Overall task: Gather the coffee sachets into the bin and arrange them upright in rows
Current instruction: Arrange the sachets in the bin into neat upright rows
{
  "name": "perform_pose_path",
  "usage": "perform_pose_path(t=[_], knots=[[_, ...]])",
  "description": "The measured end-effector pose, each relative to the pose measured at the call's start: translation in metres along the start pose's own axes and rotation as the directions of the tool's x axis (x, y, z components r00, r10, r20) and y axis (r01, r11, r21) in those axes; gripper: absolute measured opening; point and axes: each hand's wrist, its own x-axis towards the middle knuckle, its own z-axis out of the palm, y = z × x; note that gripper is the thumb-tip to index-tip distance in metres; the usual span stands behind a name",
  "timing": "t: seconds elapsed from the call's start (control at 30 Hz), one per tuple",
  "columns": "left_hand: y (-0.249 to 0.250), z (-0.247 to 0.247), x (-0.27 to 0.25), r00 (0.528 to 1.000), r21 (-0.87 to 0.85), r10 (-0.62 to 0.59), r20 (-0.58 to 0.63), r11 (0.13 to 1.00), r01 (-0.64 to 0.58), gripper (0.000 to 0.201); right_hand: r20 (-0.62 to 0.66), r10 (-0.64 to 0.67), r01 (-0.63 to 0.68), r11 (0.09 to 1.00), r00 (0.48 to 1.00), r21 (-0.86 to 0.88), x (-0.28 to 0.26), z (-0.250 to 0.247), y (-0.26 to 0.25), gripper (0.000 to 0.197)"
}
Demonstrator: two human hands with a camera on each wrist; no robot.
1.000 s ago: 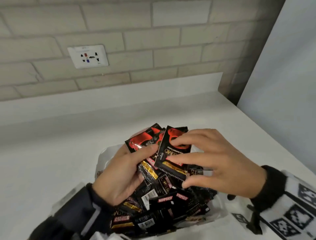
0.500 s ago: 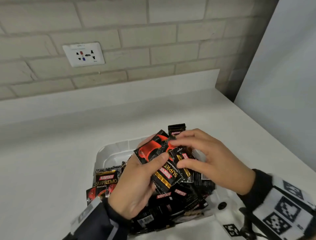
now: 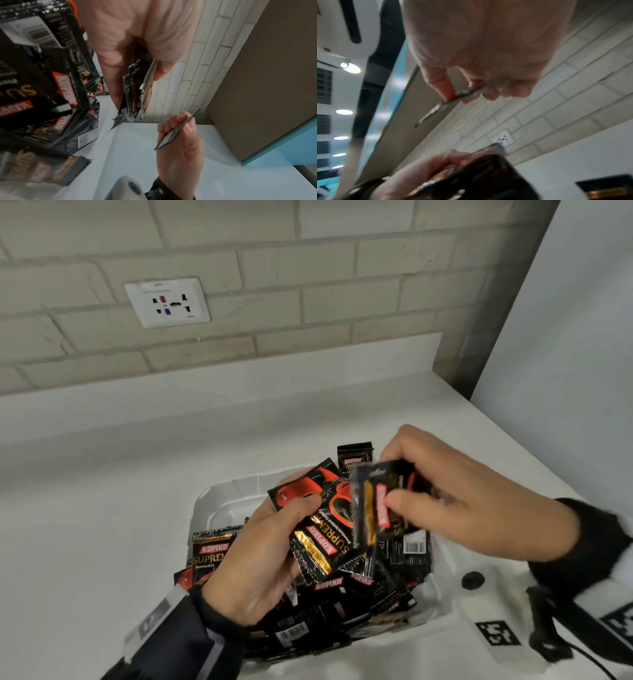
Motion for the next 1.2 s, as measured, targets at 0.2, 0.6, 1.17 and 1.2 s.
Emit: perform_pose_path(t=[0.2,0.6,1.17,1.2], knots=[[-0.004,0.003,-0.004,0.998,0.016,-0.045,0.051,0.999,0.044,0.039,0.26,-0.174,0.251,0.919,0.95,-0.303,0.014,0.02,-0.004,0.034],[-0.006,0.003,-0.006,0.989,0.056,-0.148,-0.001,0.987,0.147,0.039,0.186,-0.039,0.047,0.998,0.982,-0.041,0.004,0.026,0.003,0.019],[-0.008,0.011,0.015,0.986,0.238,0.163,-0.027,0.959,-0.152,0.016,-0.046,0.498,-0.343,0.658,0.866,0.671,0.007,0.051,0.023,0.054],[-0.009,0.012,0.016,0.979,0.282,0.202,-0.007,0.94,-0.192,0.02,-0.052,0.501,-0.36,0.687,0.864,0.631,0.008,0.053,0.022,0.057]])
